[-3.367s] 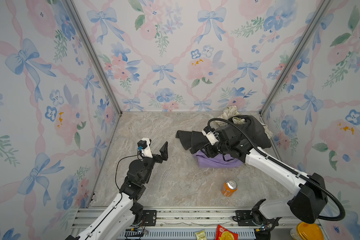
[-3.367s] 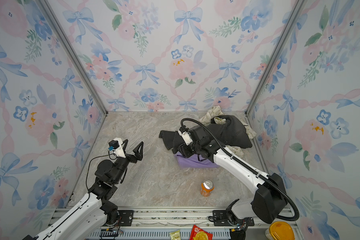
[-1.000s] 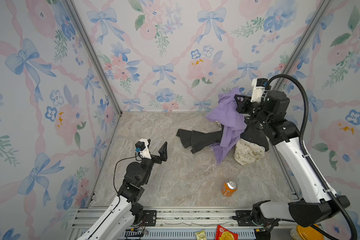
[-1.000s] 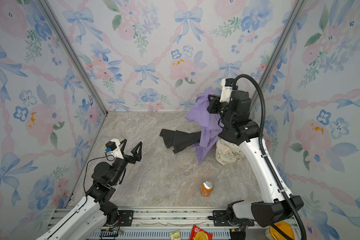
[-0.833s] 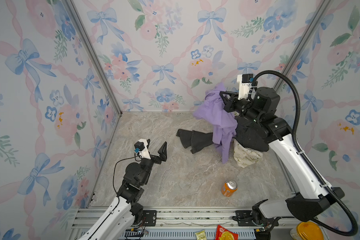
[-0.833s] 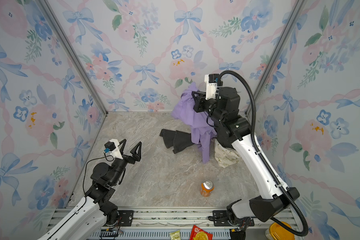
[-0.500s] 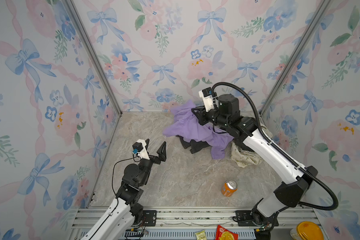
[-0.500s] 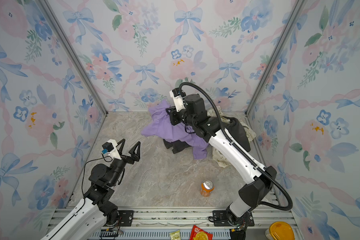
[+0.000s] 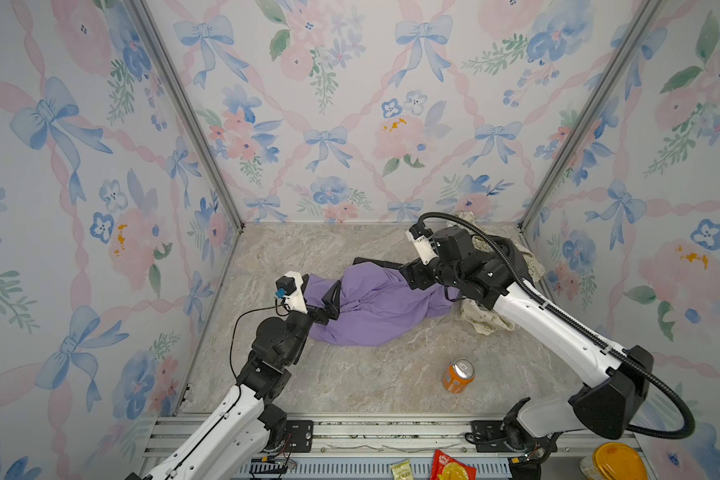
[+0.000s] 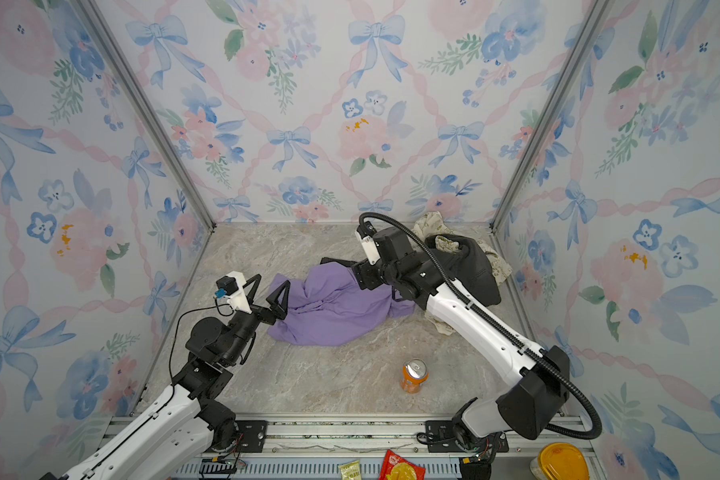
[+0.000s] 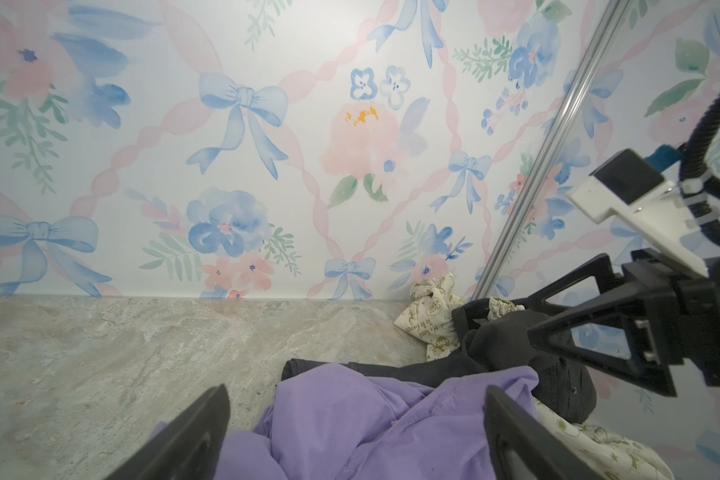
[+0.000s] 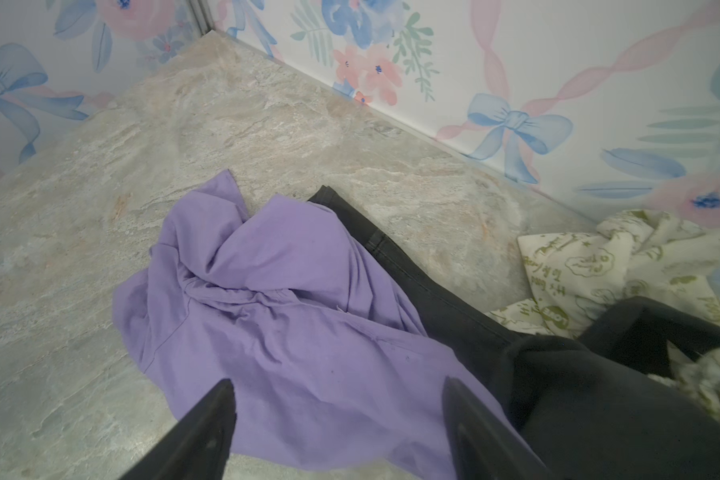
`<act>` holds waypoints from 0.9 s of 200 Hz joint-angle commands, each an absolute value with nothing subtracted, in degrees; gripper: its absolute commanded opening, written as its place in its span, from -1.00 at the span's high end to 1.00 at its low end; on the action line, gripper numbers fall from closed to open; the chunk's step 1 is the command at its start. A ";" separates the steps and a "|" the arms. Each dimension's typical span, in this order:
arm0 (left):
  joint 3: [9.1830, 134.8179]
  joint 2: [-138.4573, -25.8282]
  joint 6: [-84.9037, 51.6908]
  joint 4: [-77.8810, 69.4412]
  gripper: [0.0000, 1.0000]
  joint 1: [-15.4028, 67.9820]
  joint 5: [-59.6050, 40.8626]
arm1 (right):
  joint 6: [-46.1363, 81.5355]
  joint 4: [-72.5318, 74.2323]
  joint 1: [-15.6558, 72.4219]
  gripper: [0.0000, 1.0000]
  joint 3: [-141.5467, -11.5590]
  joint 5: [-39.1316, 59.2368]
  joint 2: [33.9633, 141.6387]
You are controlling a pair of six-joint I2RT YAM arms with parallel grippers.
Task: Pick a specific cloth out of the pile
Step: 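Reach the left gripper to the lavender shirt while the right gripper holds it, then grasp the lavender shirt with the left gripper while the right gripper releases it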
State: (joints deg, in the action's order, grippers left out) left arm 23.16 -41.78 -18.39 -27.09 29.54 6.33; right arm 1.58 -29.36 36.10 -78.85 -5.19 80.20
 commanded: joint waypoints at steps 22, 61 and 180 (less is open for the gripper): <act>32.79 -56.60 -11.67 -21.72 -0.88 38.69 3.45 | 8.37 -26.87 30.00 -0.73 -70.52 -6.79 72.09; 44.43 -72.96 -5.15 -17.13 -0.84 46.13 2.92 | 11.27 -26.05 26.25 -0.90 -63.43 -6.33 64.66; 71.28 -108.01 -1.07 -15.51 -0.60 50.45 2.96 | 14.77 -26.53 20.05 -0.99 -54.30 -6.68 51.86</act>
